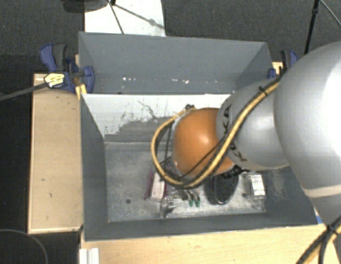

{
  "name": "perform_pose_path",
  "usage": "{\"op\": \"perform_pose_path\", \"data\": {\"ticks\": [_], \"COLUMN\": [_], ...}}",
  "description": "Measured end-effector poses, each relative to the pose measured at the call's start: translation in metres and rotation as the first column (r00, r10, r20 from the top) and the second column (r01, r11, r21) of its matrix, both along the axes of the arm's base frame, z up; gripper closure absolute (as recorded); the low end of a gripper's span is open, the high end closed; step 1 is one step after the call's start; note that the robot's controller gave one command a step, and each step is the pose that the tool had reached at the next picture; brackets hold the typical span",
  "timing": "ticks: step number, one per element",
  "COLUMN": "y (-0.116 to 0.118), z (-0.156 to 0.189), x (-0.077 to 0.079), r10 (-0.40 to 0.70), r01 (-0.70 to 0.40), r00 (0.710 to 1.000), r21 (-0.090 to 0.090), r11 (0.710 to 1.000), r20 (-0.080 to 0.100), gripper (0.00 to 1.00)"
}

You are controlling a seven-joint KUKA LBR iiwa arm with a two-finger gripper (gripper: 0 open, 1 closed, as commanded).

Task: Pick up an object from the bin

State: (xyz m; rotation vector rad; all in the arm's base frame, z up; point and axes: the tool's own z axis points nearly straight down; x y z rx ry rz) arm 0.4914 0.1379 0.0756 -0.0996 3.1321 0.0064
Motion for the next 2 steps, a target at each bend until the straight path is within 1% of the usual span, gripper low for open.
{"op": "perform_pose_path", "data": {"ticks": [1,2], "y": [-0.0660,-0.0569], "z": [0.0019,0.0072], "x": [0.0188,0.0148], "r10": [-0.395,-0.398], "r01": [0.395,0.398], "r00": [0.919,0.917], "r21": [0.005,0.002], "r11": [0.919,0.917], "r20": [0.005,0.003], "gripper": [0.00,0.00]}}
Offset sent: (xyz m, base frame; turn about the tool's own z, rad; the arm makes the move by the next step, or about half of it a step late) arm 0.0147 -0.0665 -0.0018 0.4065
